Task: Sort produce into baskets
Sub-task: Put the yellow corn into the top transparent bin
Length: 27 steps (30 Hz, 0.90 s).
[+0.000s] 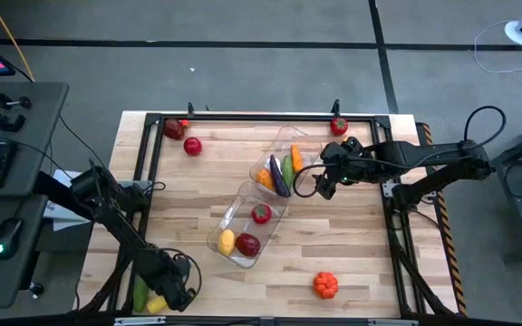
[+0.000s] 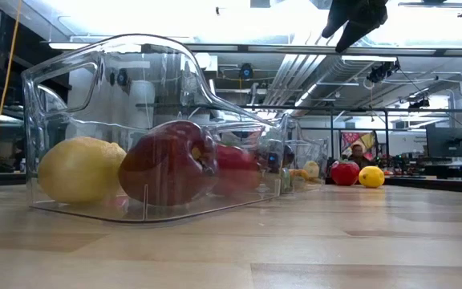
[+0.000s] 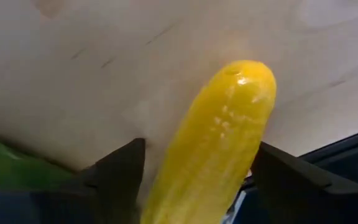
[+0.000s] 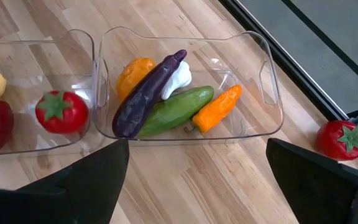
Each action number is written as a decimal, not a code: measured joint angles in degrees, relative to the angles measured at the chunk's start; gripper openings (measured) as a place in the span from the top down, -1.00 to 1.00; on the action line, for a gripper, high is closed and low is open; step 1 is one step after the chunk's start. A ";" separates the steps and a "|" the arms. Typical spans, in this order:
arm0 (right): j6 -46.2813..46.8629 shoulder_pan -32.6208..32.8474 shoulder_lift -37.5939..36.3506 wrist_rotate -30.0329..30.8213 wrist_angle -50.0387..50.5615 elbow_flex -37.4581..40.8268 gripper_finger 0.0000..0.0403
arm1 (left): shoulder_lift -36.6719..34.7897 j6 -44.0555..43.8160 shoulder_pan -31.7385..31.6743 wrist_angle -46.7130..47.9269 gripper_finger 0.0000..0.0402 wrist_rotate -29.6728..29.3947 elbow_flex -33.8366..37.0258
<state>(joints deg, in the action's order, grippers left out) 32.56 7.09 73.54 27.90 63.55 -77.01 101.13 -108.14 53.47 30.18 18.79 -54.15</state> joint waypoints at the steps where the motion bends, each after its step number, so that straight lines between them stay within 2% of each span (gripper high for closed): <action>1: 0.00 0.00 0.00 -0.02 0.00 0.00 -0.85 | -0.14 0.86 -0.40 0.19 -0.21 -0.04 0.02; 3: 0.01 0.01 0.00 -0.01 0.02 0.00 -0.85 | -0.92 3.06 -1.22 0.95 0.06 -1.17 0.11; 6: 0.01 0.00 0.00 -0.01 0.08 0.00 -0.85 | -4.13 6.57 -3.44 4.07 0.53 -6.69 0.11; 10: 0.10 0.00 0.00 -0.74 0.11 0.00 -0.85 | -12.78 11.63 -7.23 10.25 0.53 -16.45 0.11; 14: 0.20 0.01 0.00 -4.98 0.07 0.00 -0.85 | -26.10 18.85 -12.90 14.30 0.53 -29.04 0.11; 18: 2.61 0.07 0.00 -9.48 0.21 0.00 -0.85 | -39.78 27.46 -19.00 13.63 0.48 -43.84 0.04; 21: 5.01 0.07 0.00 -11.99 0.72 0.00 -0.85 | -47.22 37.96 -24.64 9.70 0.49 -54.62 0.04; 24: 6.63 0.07 0.00 -13.08 1.27 0.00 -0.85 | -50.18 51.78 -32.38 3.47 0.49 -56.75 0.02; 27: 7.52 0.07 0.00 -13.37 1.63 0.00 -0.85 | -48.55 62.45 -41.14 -4.06 0.49 -51.02 0.02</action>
<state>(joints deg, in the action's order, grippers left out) 40.08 7.16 73.54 14.53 65.18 -77.01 52.58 -45.69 12.32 26.12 -32.23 -54.13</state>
